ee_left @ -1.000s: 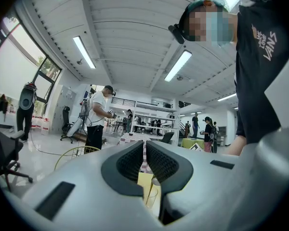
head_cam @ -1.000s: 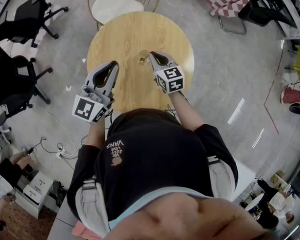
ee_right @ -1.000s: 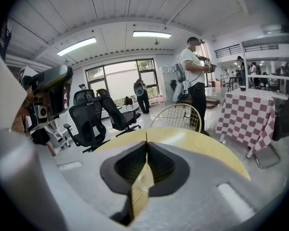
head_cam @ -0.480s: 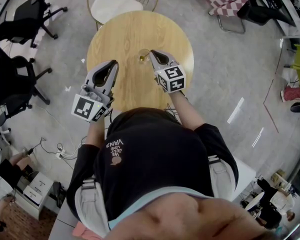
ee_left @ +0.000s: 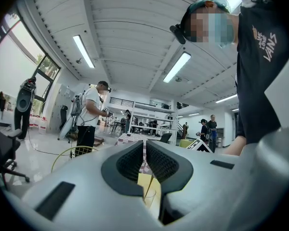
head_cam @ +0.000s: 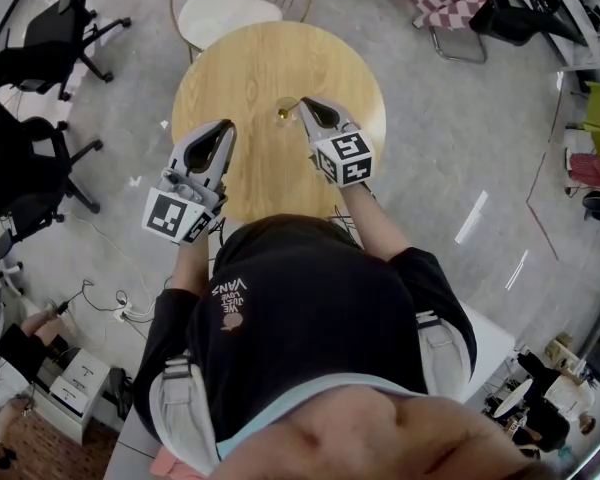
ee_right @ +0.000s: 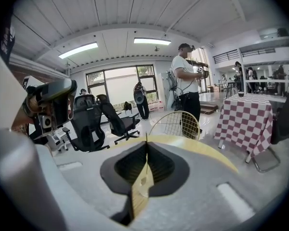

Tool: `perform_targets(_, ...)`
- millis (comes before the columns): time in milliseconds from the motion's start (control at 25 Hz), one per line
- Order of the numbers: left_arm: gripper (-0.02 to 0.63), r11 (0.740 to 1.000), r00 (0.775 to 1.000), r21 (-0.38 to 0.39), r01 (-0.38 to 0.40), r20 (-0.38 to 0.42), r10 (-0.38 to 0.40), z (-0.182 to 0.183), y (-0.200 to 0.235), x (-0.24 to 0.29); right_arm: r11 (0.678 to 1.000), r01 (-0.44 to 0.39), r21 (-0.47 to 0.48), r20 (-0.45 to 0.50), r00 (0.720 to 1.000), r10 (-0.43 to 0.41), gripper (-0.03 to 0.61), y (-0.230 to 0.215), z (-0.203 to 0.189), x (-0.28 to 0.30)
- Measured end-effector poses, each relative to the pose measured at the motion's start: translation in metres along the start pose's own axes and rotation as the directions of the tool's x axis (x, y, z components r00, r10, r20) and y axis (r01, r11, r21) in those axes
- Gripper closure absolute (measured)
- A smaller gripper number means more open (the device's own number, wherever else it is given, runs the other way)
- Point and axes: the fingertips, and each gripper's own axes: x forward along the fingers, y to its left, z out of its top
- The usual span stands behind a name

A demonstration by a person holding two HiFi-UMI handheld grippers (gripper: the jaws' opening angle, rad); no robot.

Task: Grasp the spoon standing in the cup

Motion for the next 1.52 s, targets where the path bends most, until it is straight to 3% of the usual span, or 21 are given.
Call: perform_targets(1520,0.598,0.998,0.998,-0.008,0.070,0.008,-0.070,0.001,-0.006,-0.006,0.998,0.065,0.012,0.126,0.990,-0.066,0.577,0.011,0.041,-0.041)
